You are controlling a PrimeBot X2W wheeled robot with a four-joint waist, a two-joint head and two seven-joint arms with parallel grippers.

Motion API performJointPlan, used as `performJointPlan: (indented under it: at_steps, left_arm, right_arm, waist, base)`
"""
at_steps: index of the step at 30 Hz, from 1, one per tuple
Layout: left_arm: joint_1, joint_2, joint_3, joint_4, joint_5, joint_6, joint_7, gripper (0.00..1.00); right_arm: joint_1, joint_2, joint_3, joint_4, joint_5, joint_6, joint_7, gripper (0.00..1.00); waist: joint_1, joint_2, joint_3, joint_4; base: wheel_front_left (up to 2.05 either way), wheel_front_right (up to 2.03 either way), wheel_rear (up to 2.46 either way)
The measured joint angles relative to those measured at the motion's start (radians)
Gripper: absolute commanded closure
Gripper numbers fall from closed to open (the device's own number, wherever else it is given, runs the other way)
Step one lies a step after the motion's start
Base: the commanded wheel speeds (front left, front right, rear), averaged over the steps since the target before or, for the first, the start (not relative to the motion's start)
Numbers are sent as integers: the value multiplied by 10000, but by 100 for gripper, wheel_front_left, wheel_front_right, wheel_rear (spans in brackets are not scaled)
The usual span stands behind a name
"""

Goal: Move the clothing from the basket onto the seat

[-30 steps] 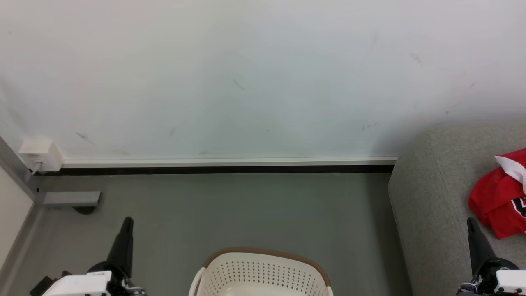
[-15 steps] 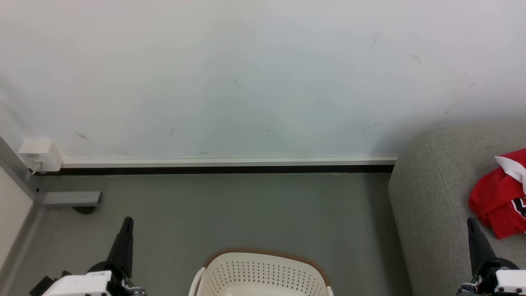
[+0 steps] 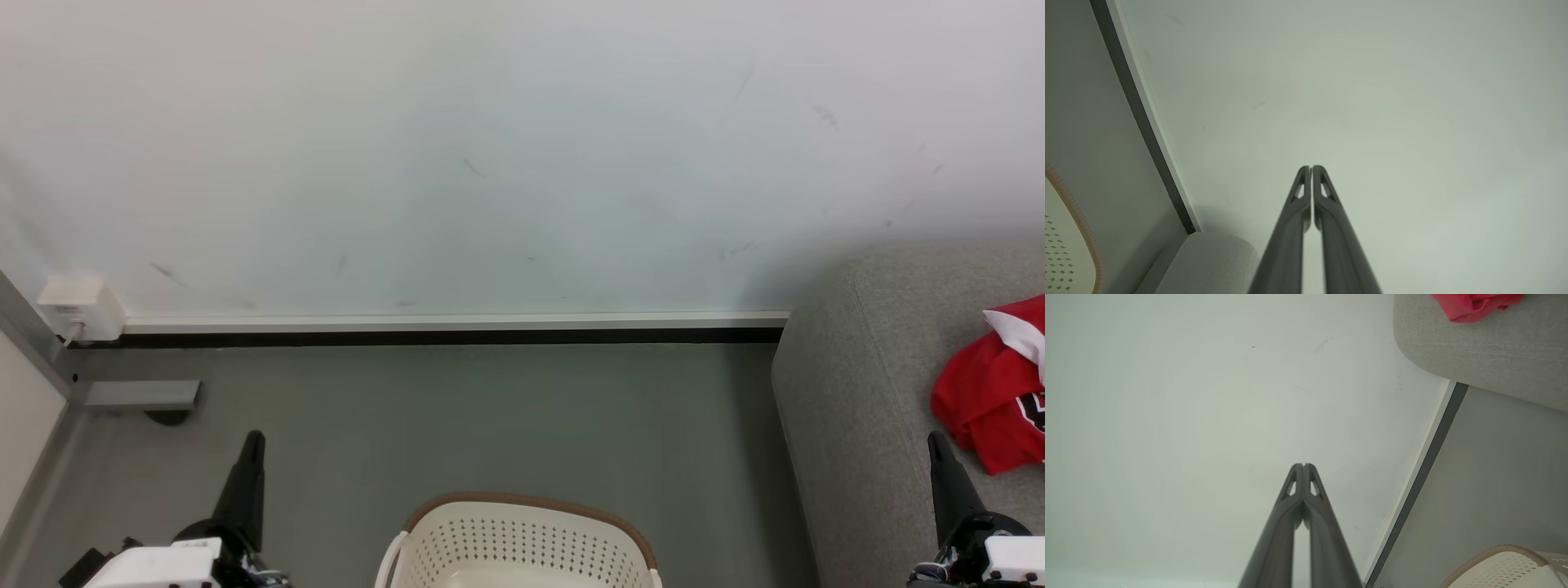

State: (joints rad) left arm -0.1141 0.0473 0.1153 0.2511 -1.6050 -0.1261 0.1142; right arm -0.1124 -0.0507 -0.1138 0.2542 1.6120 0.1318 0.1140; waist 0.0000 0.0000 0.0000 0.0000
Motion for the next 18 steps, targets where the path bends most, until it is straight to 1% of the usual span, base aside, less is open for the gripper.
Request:
performJointPlan:
  at_steps: [18]
  left_arm:
    - [0, 0, 0, 0, -2, 0, 0, 100]
  right_arm:
    - [-1, 0, -2, 0, 0, 0, 2, 100]
  waist:
    - [0, 0, 0, 0]
  base:
    - [0, 0, 0]
